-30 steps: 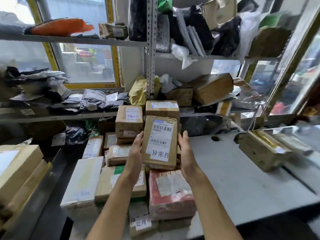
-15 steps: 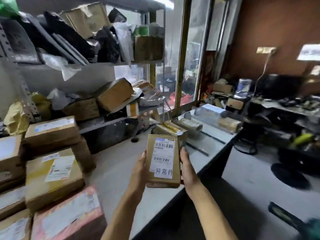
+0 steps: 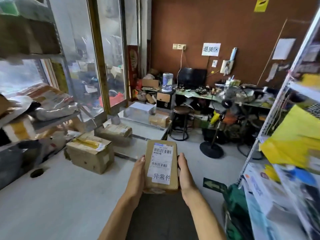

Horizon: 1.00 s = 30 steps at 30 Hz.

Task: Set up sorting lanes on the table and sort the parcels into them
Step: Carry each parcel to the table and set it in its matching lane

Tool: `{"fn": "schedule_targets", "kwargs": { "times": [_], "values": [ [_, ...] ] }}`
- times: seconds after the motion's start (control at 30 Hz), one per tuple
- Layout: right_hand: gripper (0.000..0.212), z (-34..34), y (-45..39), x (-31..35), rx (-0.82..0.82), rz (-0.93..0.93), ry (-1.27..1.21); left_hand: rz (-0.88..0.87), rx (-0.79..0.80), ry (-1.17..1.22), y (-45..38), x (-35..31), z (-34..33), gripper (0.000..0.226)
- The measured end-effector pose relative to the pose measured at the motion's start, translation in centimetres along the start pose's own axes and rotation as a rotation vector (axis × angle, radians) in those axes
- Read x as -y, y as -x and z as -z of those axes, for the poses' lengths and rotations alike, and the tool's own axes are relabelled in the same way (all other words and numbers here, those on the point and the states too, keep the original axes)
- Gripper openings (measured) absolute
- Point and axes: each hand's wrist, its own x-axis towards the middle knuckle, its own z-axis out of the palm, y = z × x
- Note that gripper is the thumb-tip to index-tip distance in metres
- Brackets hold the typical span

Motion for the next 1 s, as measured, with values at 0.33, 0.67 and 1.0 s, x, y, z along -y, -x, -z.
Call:
{"fn": "schedule_targets", "kwargs": {
  "times": [0.33, 0.67, 1.0],
  "values": [
    [0.066, 6.6, -18.0, 5.3, -0.126, -0.033, -0.004, 0.047, 0.024, -0.035, -22.2, 0.2, -4.3, 0.053],
    [0.066, 13.9, -31.3, 7.4, -0.206, -0.116, 0.009, 0.132, 0.115, -0.105, -37.5, 2.2, -8.8, 0.074],
    [0.070, 23.9, -50.9, 10.9, -0.091, -0.119, -0.007, 0.191, -0.004, -0.240, -56.6, 2.4, -15.5, 0.087]
  ]
}}
